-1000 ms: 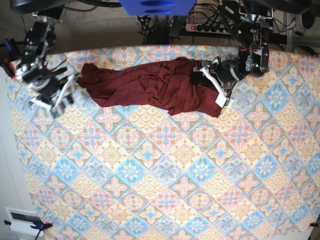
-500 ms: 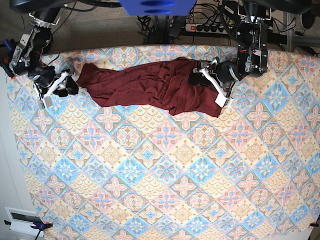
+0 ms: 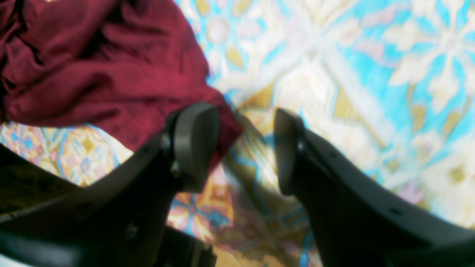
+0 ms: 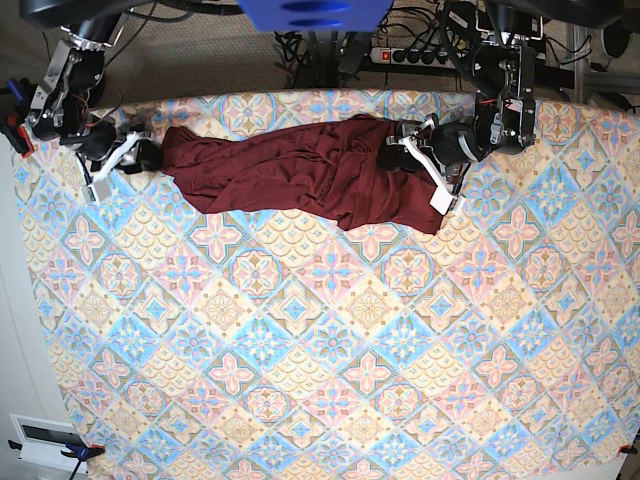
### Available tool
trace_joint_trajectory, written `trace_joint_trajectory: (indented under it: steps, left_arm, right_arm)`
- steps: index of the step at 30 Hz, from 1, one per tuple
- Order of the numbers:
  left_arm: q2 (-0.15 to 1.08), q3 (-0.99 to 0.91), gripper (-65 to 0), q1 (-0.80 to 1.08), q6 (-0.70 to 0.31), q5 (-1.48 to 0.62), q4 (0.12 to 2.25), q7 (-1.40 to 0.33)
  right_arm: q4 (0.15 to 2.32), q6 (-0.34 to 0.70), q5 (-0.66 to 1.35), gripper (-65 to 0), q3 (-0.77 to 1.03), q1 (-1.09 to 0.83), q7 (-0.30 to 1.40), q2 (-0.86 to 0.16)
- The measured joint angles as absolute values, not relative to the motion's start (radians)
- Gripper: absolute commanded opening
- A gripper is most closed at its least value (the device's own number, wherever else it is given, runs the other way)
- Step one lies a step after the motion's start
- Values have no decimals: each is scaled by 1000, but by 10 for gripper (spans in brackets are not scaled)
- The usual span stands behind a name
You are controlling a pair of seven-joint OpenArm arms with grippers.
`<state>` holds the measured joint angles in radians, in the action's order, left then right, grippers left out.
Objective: Layout the t-shirt on the table in an organized manner, then fold the t-shirt properly
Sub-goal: 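Release the collar end with the right gripper and regrasp it further out, then lift the collar end with the right gripper and fold it toward the left gripper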
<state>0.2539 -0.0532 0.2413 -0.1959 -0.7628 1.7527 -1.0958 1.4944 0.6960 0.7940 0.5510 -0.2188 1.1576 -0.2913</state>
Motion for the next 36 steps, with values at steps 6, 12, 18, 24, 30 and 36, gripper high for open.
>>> trace_joint_trajectory:
  steps: [6,12,18,24,30,36]
  left_arm:
    - [254,-53,-396,241,-196,-763,1753,-1096]
    - [254,-53,-396,241,-196,-763,1753,-1096]
    - [253,-53,-396,241,-196,-763,1753,-1096]
    - [252,-55,-396,244,-196,-762,1753,-1052]
    - [252,-57,-396,244,-192,-805,1752,-1028]
    - [249,-58,-396,219,-191,-876,1752,-1028]
  right_arm:
    - [1492,695,827,-373,445,-209,1127,-250]
    - [1492,696,903,-375,351,-216,1123,-213]
    - [1492,697,910,-380,312,-210,1119,-175]
    - [1491,696,897,-558,312,-210,1131,-171]
    - [1489,696,887,-645,344,-211,1098,-173]
    - [1448,696,833,-645,403,-139,1095,-186]
